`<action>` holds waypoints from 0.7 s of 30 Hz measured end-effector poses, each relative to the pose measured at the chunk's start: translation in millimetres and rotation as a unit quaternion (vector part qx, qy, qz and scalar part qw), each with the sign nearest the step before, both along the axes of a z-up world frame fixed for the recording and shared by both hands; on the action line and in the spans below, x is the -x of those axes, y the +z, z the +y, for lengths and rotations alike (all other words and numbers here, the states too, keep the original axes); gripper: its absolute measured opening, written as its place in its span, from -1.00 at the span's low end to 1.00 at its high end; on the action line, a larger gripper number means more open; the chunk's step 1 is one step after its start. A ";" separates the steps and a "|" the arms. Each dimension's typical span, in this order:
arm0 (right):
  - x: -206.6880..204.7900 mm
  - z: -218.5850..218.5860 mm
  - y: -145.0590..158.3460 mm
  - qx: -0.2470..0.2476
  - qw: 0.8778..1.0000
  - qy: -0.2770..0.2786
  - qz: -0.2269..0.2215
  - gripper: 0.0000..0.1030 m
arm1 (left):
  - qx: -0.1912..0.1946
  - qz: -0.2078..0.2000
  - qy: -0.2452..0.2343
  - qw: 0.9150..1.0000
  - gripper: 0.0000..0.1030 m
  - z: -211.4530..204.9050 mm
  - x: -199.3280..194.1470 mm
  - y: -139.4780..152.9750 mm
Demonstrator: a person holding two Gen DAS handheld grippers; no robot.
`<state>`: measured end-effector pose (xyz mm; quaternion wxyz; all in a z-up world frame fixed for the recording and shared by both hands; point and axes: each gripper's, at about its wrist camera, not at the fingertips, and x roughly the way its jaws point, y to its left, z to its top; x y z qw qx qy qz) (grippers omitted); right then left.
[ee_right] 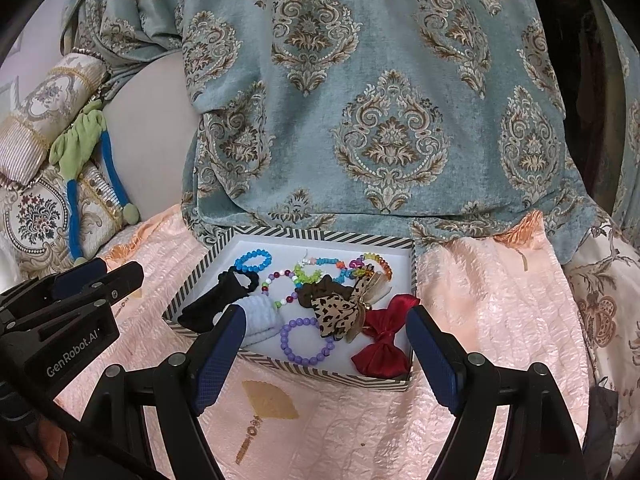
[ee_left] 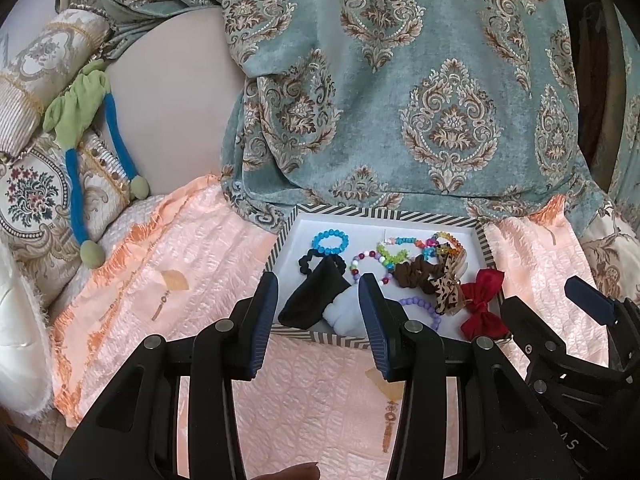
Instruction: Organize jewelry
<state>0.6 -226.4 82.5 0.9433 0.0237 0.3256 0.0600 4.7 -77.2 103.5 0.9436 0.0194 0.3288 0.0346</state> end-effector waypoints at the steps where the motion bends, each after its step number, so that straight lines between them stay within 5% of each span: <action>1: -0.1 0.1 -0.1 0.000 1.000 0.000 0.000 0.56 | 0.000 0.000 0.000 1.000 -0.19 0.0 -0.1 0.0; 21: -2.8 -0.4 -3.7 0.002 1.000 0.005 0.005 0.56 | 0.005 0.004 -0.002 1.000 -0.19 -0.7 -2.0 -0.6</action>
